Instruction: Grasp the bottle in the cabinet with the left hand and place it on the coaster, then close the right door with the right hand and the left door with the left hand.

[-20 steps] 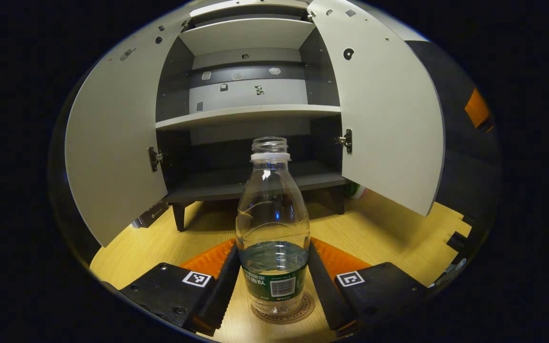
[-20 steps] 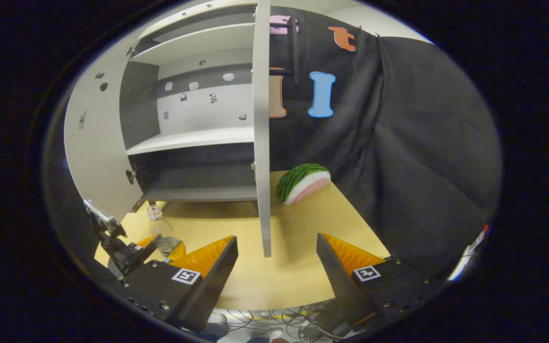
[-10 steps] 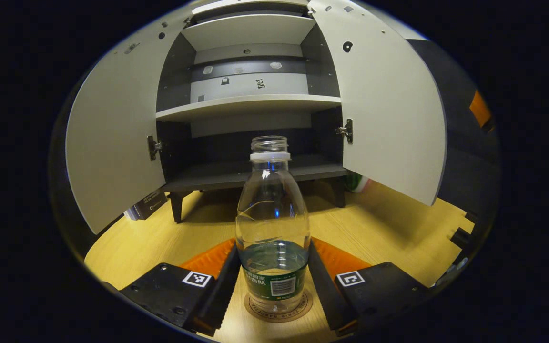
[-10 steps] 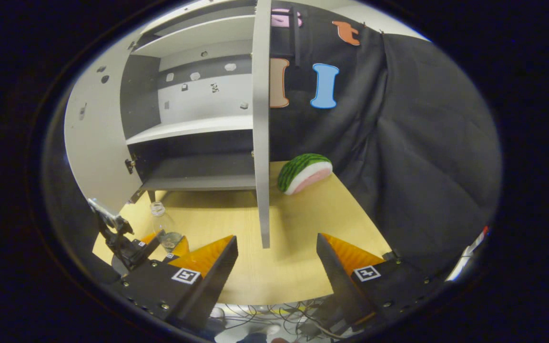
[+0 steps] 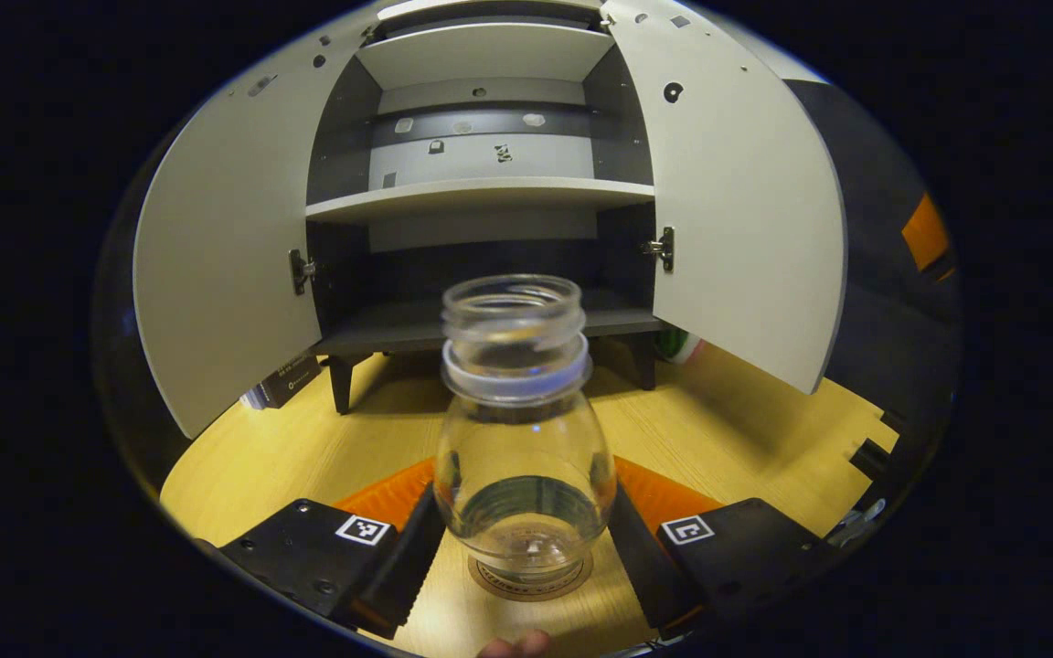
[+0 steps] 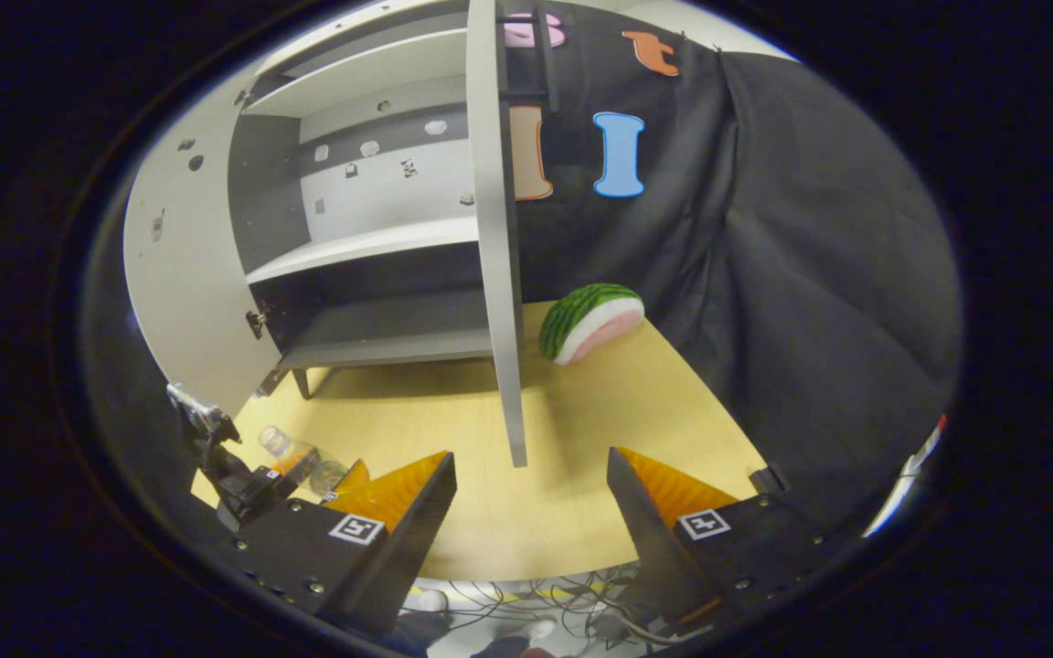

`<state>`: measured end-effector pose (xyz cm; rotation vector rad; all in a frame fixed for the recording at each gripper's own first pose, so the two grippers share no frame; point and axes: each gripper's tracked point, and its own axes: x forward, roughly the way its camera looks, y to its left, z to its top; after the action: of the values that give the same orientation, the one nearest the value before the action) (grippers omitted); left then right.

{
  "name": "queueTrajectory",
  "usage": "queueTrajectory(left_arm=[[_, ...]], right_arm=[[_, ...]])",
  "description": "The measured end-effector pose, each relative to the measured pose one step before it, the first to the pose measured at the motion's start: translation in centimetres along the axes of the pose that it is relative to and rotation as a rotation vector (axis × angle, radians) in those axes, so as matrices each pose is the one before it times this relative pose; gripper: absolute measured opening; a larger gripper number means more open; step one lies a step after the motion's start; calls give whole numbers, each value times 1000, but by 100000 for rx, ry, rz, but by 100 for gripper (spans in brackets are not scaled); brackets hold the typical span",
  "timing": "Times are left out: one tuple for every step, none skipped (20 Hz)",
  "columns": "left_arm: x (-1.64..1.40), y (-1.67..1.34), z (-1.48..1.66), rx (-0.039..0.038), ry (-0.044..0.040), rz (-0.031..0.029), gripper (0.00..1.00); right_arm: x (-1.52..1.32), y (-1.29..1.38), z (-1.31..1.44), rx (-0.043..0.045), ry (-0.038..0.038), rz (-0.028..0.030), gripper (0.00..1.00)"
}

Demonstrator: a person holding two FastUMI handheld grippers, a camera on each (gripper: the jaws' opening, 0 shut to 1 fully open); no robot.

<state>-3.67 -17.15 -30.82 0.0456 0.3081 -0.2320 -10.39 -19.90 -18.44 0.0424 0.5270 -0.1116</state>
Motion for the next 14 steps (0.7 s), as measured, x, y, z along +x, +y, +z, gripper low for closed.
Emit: queueTrajectory(left_arm=[[-27,112,222,978,-774,553,93],[-98,57,261,287,-370,154,93],[-81,-56,132,-80,-130,212,93],[-104,89,345,486,-699,324,93],[-48,111,353,405,-507,362,93],[-56,62,516,98,-739,-199,94],[-132,-97,540,-40,-877,-404,94],[-92,46,819,225,-1374,27,94],[-164,122,691,515,-823,55,94],[-130,85,859,433,-1080,162,94],[-284,2,954,-216,-1223,-256,94],[-196,-56,1234,-420,-2057,-390,94],[-173,-77,1162,-206,-1660,-541,94],[-173,-108,1166,411,-1805,-426,94]], right_arm=[[27,38,-72,264,-172,232,100],[-88,-29,52,140,-135,124,100],[69,33,2,65,-255,178,100],[-83,3,177,82,-356,103,100],[-107,-66,-62,22,-239,253,100],[-47,-28,237,-32,-621,-103,100],[-170,-49,196,83,-845,50,100],[-87,2,313,448,-686,386,100],[-177,-84,233,567,-704,248,100],[-155,-97,427,638,-1062,270,98],[-169,-71,421,596,-1180,299,98],[-152,-54,599,493,-1325,467,100],[-134,-22,650,686,-1141,619,100],[-261,153,770,1152,-1059,1095,100]])
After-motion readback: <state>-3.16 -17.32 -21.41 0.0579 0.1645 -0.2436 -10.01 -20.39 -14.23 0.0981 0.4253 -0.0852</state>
